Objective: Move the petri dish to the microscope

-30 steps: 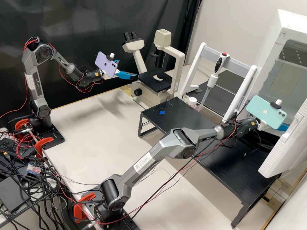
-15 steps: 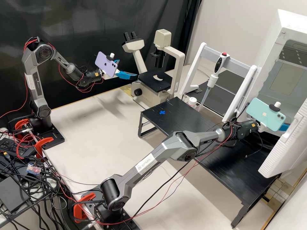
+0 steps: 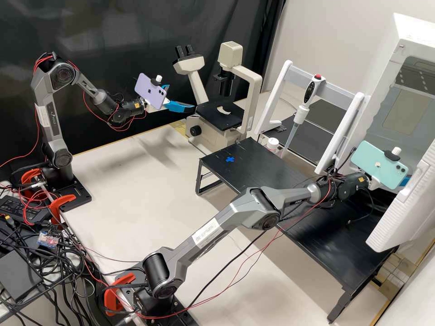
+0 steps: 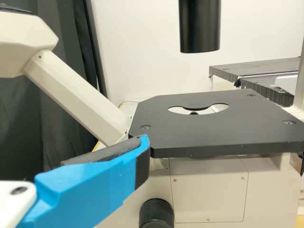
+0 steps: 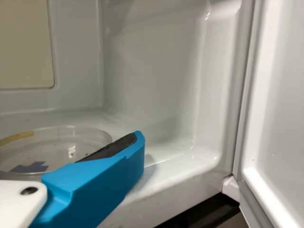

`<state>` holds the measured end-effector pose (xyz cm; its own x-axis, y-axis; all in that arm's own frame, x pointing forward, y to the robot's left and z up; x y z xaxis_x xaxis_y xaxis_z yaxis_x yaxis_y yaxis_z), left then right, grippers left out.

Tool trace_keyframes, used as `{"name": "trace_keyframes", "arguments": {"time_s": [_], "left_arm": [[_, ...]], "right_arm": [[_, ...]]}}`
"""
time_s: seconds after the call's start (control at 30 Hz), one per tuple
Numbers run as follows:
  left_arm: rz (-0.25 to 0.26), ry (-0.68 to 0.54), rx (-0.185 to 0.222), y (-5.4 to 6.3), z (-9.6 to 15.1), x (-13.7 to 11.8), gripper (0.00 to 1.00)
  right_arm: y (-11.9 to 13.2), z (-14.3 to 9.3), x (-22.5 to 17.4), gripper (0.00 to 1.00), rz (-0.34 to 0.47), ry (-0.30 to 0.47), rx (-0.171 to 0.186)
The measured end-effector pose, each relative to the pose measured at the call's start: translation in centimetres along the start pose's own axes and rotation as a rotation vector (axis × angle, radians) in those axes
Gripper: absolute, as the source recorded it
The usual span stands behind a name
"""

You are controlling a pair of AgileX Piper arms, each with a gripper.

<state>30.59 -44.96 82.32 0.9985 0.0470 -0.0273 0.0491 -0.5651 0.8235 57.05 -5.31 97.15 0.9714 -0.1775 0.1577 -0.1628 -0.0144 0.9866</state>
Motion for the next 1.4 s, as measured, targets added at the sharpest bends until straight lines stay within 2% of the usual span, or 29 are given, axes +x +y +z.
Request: {"name": "trace_keyframes", "arguments": {"time_s": [0.33, 0.83, 0.93, 0.97, 1.17, 1.4], "left_arm": [[0.000, 0.000, 0.000, 0.0, 0.0, 0.0, 1.00], [0.000, 0.000, 0.000, 0.0, 0.0, 0.0, 1.00], [0.000, 0.000, 0.000, 0.0, 0.0, 0.0, 1.00], [0.000, 0.000, 0.000, 0.0, 0.0, 0.0, 1.00], [0.000, 0.000, 0.000, 0.0, 0.0, 0.0, 1.00], [0.000, 0.000, 0.000, 0.0, 0.0, 0.0, 1.00]], "right_arm": [[0.0, 0.5, -0.3, 0.00, -0.014, 0.015, -0.012], [0.4, 0.9, -1.4, 0.00, -0.028, 0.020, -0.008], [0.8, 1.1, -1.9, 0.00, -0.032, 0.008, -0.006], [1.0, 1.2, -2.1, 0.00, -0.034, 0.006, -0.019], [2.1, 1.4, -3.2, 0.00, -0.027, 0.021, -0.015], [4.2, 1.7, -4.6, 0.00, -0.004, 0.000, -0.013]]}}
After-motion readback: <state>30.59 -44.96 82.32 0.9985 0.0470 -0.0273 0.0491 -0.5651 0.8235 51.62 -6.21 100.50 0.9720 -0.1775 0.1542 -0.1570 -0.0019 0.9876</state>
